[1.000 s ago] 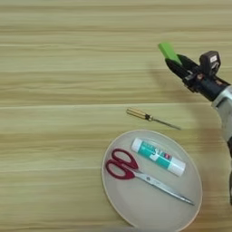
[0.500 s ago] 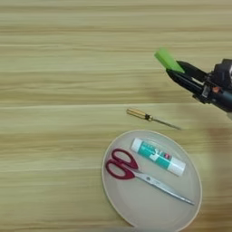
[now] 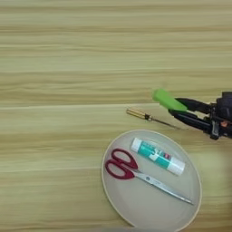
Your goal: Move the objects on the table
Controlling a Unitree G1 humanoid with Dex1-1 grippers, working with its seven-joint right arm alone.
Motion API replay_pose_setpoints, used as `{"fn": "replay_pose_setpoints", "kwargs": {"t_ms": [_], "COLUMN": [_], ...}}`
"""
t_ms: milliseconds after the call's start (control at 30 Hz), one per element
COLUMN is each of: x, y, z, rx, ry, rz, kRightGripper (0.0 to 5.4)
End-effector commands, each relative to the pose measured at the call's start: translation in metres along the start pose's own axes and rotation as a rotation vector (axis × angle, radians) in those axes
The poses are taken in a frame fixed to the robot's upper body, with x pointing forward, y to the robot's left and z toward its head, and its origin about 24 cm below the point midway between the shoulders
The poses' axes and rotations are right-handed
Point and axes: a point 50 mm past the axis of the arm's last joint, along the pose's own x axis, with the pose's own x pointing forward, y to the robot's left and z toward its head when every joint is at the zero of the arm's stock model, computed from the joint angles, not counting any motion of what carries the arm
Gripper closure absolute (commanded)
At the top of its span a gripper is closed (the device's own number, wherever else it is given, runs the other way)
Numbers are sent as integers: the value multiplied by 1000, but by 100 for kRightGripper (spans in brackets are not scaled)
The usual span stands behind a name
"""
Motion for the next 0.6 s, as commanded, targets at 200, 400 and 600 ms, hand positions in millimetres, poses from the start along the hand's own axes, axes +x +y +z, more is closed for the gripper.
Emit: {"fn": "replay_pose_setpoints", "kwargs": {"t_ms": [200,400,600], "x": [-13,-15,-20], "y": [-21,-27,-41], "z": [7,-1,-18], "rx": [-89,-84,-102], "ry": [59,81,240], "rz": [-157,-228,-360], "kRightGripper": [402,402,402]}}
